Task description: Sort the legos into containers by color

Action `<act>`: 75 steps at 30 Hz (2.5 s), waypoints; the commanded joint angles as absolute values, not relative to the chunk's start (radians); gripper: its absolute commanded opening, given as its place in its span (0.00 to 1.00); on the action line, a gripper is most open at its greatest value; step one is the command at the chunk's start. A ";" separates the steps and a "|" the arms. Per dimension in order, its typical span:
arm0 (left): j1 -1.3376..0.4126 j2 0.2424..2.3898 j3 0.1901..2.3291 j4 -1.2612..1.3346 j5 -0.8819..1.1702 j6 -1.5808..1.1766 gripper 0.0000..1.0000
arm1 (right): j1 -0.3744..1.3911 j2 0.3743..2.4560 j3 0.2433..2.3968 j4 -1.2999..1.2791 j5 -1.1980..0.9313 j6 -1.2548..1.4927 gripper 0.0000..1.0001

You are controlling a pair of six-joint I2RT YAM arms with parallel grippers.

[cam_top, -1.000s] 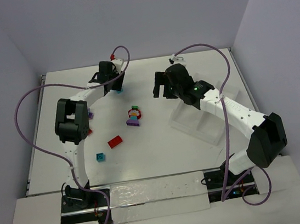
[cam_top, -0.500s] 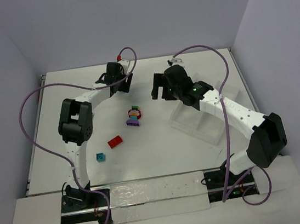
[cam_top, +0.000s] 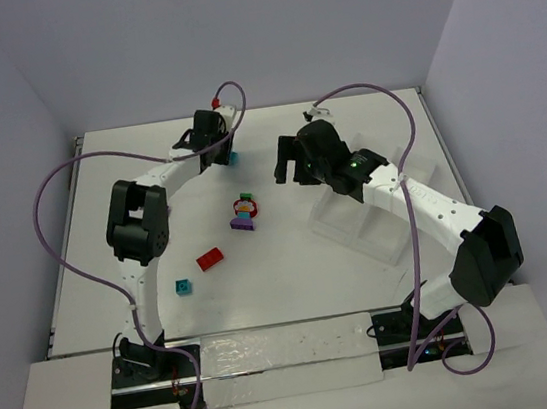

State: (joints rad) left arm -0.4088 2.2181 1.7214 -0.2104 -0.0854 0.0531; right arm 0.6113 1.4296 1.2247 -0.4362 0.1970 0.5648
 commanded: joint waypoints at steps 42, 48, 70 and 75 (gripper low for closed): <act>-0.408 1.447 1.420 -0.486 0.556 -0.648 0.00 | 0.664 1.346 1.201 -0.044 -0.223 -0.167 0.95; -0.410 1.435 1.411 -0.481 0.559 -0.649 0.00 | 0.665 1.411 1.258 -0.049 -0.249 -0.148 0.89; -0.410 1.439 1.412 -0.475 0.560 -0.638 0.00 | 0.667 1.451 1.245 -0.023 -0.293 -0.070 0.22; -0.410 1.446 1.411 -0.505 0.520 -0.625 0.00 | 0.667 1.410 1.235 -0.019 -0.293 -0.013 0.00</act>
State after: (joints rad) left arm -0.4042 1.4551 1.3983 -0.5125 0.5276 -0.6380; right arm 0.6632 1.4624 1.2362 -0.0871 -0.2986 -0.0662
